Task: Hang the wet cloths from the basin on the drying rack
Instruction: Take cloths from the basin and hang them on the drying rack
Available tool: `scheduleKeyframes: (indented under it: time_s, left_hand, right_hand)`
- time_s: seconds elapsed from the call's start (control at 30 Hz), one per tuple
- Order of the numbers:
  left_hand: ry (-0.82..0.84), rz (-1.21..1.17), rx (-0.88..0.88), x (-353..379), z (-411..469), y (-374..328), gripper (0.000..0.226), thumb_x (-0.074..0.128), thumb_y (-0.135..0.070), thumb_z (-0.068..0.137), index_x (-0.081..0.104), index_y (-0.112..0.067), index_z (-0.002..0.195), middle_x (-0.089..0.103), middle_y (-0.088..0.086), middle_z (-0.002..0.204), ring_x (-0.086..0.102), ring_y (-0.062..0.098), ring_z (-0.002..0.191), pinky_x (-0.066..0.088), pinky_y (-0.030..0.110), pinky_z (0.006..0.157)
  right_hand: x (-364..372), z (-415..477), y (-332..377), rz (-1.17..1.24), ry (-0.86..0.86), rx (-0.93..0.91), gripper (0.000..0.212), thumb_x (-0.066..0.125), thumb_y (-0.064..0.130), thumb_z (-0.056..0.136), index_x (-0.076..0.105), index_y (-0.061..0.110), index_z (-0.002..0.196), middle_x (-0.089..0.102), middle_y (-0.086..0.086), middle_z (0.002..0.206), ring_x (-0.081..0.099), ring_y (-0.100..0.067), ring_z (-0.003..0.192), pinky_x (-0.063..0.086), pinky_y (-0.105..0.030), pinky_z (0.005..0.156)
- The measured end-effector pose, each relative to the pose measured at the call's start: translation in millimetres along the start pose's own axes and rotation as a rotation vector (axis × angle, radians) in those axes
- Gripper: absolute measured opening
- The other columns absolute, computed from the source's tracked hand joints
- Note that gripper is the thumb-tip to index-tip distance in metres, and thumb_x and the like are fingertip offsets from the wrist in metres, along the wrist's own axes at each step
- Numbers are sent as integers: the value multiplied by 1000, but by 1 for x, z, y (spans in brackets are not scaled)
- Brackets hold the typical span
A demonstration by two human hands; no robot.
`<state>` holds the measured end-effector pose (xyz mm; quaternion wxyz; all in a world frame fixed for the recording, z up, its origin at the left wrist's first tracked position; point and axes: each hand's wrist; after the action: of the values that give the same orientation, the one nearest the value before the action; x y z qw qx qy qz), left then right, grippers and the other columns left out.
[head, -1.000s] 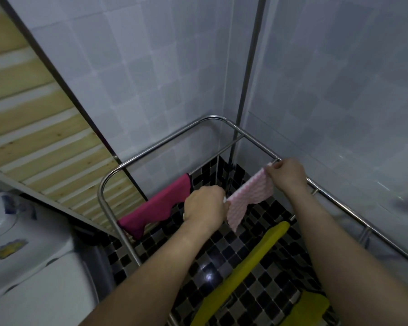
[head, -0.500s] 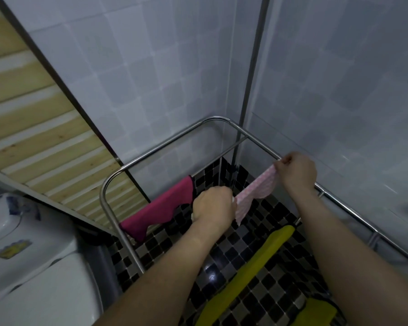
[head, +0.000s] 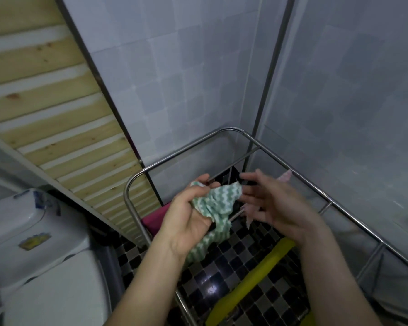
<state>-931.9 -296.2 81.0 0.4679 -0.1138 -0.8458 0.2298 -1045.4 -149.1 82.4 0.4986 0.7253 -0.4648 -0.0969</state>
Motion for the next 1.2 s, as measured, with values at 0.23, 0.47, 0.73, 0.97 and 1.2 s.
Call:
scheduleKeyframes:
  time_s: [0.23,0.47,0.73,0.97,1.2]
  left_hand:
    - [-52,79,87,-5,-17,-4,17,54,1,89,61,-8,101,68,16,96,68,26,83,54,40,82]
    - [-503,889,545,-27,-26,-4,23,63,-4,89,65,-27,87,63,1,99,61,15,93,44,15,70]
    - [-70,1318,630,-9,-32,6,21,81,-34,72,65,-40,84,66,-12,86,61,0,82,50,18,76]
    - [-127,632,329,-3,-31,-7,28,51,-28,97,67,-6,90,73,13,86,71,26,78,57,37,74]
    - [-240,649,547,-5,-26,-37,26,49,-14,99,63,-15,77,65,-6,59,58,7,53,47,21,53]
  right_hand:
    - [48,-10,-22,97,29,-130,12,60,4,89,71,3,96,73,-16,97,70,-23,90,58,-31,73]
    - [63,-16,-17,151,-72,-158,11,62,8,89,68,1,82,71,-9,73,69,-15,65,58,-25,60]
    - [63,-16,-13,2,-120,-218,22,62,16,92,63,8,71,65,-5,61,64,-14,55,53,-25,50]
    - [44,-10,-6,-237,21,-185,31,67,45,82,73,17,95,72,-6,85,67,-21,77,53,-32,65]
    - [9,-8,29,-757,191,-179,18,76,10,79,75,11,97,75,-4,86,69,-13,78,55,-22,71]
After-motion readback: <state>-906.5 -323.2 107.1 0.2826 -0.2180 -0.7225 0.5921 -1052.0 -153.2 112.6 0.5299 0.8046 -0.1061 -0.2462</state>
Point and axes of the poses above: each hand's wrist, its own z-axis towards the middle knuckle, its own x-axis out of the palm, y = z × x
